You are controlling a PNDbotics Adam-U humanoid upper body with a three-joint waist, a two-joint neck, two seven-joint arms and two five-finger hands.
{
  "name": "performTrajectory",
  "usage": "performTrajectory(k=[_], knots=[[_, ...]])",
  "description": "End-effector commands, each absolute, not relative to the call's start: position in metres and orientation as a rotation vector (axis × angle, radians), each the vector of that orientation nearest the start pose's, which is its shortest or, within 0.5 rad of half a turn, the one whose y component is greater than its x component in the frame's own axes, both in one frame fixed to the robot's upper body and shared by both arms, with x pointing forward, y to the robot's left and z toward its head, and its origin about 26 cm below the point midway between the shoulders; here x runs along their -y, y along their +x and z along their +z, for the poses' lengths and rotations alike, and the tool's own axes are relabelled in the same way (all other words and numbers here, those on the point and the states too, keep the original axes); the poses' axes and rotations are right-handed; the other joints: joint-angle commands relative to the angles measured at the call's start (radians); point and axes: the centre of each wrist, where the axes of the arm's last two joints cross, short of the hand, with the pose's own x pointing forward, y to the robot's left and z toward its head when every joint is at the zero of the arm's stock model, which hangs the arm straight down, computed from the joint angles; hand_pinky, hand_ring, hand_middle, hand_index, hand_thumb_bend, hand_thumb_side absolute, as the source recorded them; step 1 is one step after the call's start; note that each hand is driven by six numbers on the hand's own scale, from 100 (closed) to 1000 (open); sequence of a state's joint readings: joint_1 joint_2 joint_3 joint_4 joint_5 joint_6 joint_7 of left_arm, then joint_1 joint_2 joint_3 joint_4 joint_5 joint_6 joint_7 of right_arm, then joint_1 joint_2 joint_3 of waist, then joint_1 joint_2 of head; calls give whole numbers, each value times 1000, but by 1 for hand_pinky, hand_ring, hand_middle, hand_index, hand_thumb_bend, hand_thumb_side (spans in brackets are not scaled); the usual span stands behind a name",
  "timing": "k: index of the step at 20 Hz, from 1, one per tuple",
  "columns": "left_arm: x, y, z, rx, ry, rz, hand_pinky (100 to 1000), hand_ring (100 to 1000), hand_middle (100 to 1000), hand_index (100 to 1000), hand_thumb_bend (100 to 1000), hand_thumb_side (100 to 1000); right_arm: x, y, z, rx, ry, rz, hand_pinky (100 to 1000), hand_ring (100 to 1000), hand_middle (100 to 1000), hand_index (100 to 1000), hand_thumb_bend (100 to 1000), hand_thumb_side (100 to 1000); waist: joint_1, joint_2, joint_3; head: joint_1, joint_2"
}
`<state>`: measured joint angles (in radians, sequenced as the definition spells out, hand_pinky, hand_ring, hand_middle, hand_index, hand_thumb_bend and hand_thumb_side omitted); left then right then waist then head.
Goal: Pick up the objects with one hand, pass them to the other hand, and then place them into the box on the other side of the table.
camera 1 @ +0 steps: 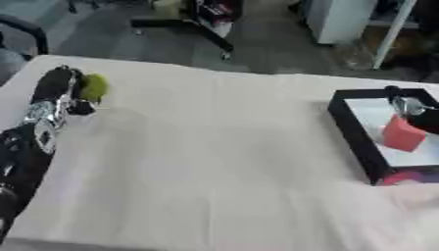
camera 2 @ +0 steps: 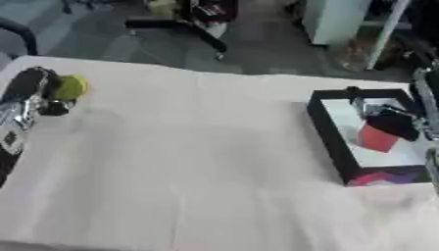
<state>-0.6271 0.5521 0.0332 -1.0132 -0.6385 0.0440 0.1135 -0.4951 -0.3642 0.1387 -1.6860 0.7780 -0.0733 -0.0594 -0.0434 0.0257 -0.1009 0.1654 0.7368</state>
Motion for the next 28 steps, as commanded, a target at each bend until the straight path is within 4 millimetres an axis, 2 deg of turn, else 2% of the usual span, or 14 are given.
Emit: performTrajectory(k=[1, 2, 3, 4, 6, 7, 8, 12, 20, 22, 23, 24, 28], knots=[[-362, 416, 161, 1678, 882, -599, 278, 310, 271, 377, 442, 100, 207, 351, 205, 2298, -975, 1015, 811, 822, 835, 997, 379, 410, 1, -10, 3, -20, -4], [-349, 414, 163, 1722, 777, -596, 286, 322, 279, 383, 458, 100, 197, 348, 209, 2357, -963, 1027, 823, 829, 842, 999, 377, 393, 1, -11, 4, -27, -3], [-337, 412, 165, 1757, 674, -592, 295, 330, 284, 387, 470, 100, 187, 345, 212, 2408, -953, 1037, 830, 834, 848, 1000, 451, 420, 0, -11, 6, -34, -2], [-323, 410, 166, 1788, 566, -589, 299, 333, 289, 391, 479, 100, 177, 342, 215, 2461, -936, 1048, 839, 841, 854, 1000, 383, 379, -1, -12, 7, -42, -1], [-298, 406, 168, 1829, 375, -606, 312, 343, 299, 400, 492, 100, 157, 338, 217, 2545, -895, 1078, 860, 862, 879, 1000, 388, 380, -3, -12, 10, -54, -1], [-287, 405, 169, 1841, 294, -617, 318, 349, 302, 402, 498, 100, 149, 337, 217, 2572, -873, 1099, 873, 876, 892, 1000, 443, 399, -3, -12, 12, -60, 0], [-273, 403, 170, 1854, 203, -631, 325, 355, 310, 410, 504, 100, 140, 336, 217, 2597, -845, 1128, 882, 885, 903, 1000, 392, 378, -4, -12, 14, -66, 1], [-236, 397, 172, 1857, -23, -707, 340, 366, 319, 419, 520, 100, 116, 335, 215, 2660, -759, 1214, 895, 896, 912, 1000, 393, 358, -5, -12, 19, -76, 6], [-196, 391, 179, 1849, -249, -809, 365, 389, 339, 438, 533, 100, 96, 332, 212, 2713, -650, 1274, 887, 882, 895, 1000, 370, 331, -7, -11, 25, -76, 14], [-190, 390, 184, 1858, -282, -825, 368, 391, 341, 440, 533, 100, 93, 331, 211, 2721, -623, 1284, 893, 881, 893, 1000, 368, 330, -7, -11, 25, -78, 14], [-188, 389, 187, 1866, -298, -831, 371, 393, 343, 442, 575, 100, 92, 331, 211, 2722, -612, 1289, 895, 880, 892, 1000, 367, 328, -7, -11, 25, -78, 14], [-186, 388, 190, 1873, -312, -836, 372, 394, 344, 443, 536, 100, 91, 331, 211, 2723, -603, 1292, 894, 879, 891, 1000, 366, 327, -7, -11, 25, -79, 14], [-184, 383, 199, 1895, -356, -852, 379, 399, 349, 448, 540, 100, 90, 330, 208, 2719, -566, 1305, 874, 867, 882, 1000, 352, 326, -6, -12, 25, -82, 17]])
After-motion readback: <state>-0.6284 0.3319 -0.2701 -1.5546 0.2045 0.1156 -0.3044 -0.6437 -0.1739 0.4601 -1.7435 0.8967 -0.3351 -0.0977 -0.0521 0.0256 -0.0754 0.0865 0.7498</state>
